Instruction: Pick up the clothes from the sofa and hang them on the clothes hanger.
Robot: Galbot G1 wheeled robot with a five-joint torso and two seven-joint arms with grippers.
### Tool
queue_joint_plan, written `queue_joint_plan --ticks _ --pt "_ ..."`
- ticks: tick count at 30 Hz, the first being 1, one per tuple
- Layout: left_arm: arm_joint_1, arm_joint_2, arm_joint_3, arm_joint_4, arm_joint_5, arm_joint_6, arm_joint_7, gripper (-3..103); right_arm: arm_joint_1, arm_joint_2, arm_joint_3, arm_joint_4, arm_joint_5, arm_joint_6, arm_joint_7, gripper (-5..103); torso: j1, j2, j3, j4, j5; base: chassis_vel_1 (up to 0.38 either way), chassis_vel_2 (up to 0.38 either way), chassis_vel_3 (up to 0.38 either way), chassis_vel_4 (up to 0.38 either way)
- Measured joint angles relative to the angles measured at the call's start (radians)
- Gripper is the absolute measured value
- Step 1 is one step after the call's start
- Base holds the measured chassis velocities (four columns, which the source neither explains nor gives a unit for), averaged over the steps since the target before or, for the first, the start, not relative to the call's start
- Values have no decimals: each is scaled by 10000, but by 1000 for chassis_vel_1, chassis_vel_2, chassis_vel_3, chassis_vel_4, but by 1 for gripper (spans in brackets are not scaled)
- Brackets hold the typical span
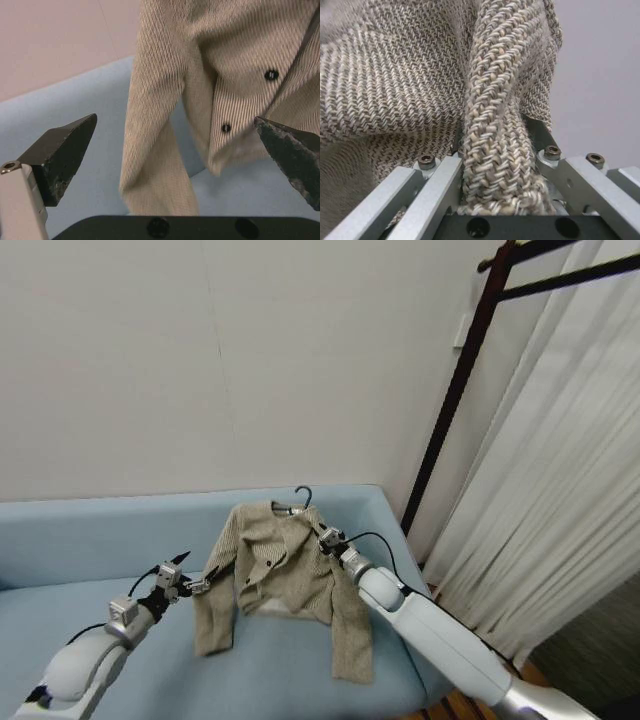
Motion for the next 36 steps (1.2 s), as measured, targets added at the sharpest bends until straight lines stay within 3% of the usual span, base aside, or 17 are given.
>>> queue_joint_plan --ticks 4,6,9,11,12,15,18,20,24,27,30,33,36 --pt "371 238 -630 -500 -481 5 -439 100 387 -1025 276 1125 192 -300 -27 13 0 0 0 0 2 0 0 0 0" --pt "374 256 -658 -540 -545 5 -537 100 455 -1173 275 1239 280 -344 -35 13 0 0 0 0 0 0 0 0 0" --pt "178 438 -591 -1019 -1252 8 -1952 100 901 -2096 175 1922 991 -628 -105 13 1 0 1 0 1 0 0 0 0" --pt "-169 662 -122 -1597 -2208 121 -3442 100 1328 -2659 6 2382 1544 -955 -136 13 1 1 1 -4 -2 0 0 0 0" --pt "-169 662 -122 -1597 -2208 121 -3442 100 1328 -2659 6 2382 1544 -955 -136 13 1 1 1 -4 -2 0 0 0 0" --pt "-934 1022 752 -2368 -3462 390 -5239 100 2114 -3121 -513 2743 2295 -1380 174 13 0 0 1 -3 2 0 0 0 0" --pt "-1628 1250 1461 -2653 -3846 509 -5895 100 2621 -3268 -845 2927 2572 -1594 502 13 1 0 2 0 2 0 0 0 0" --pt "-3326 1789 2977 -2625 -4775 564 -6512 100 3539 -3485 -1606 3376 3254 -2050 1152 13 1 0 2 -3 -1 0 0 0 0" --pt "-4100 1996 3453 -2376 -5752 566 -6405 100 4197 -3446 -2584 3358 3653 -1963 1275 13 1 0 1 -9 -1 0 0 0 0" --pt "-4764 1943 3831 -1955 -6738 589 -6115 100 4991 -2950 -3728 2853 3792 -1631 1285 13 1 0 3 4 -3 0 0 0 0" --pt "-5077 1817 3997 -1723 -6978 721 -6065 100 5309 -2453 -4071 2403 3761 -1559 1222 13 2 0 2 -5 -4 0 0 0 0" --pt "-5275 1697 4127 -1515 -7021 817 -6098 100 5543 -2023 -4335 2055 3759 -1512 1192 13 3 -1 3 5 0 0 0 0 0" --pt "-5607 1498 4348 -1060 -6977 1031 -6120 100 5674 -1783 -4472 1854 3783 -1493 1174 13 3 0 3 -1 -3 0 0 0 0"
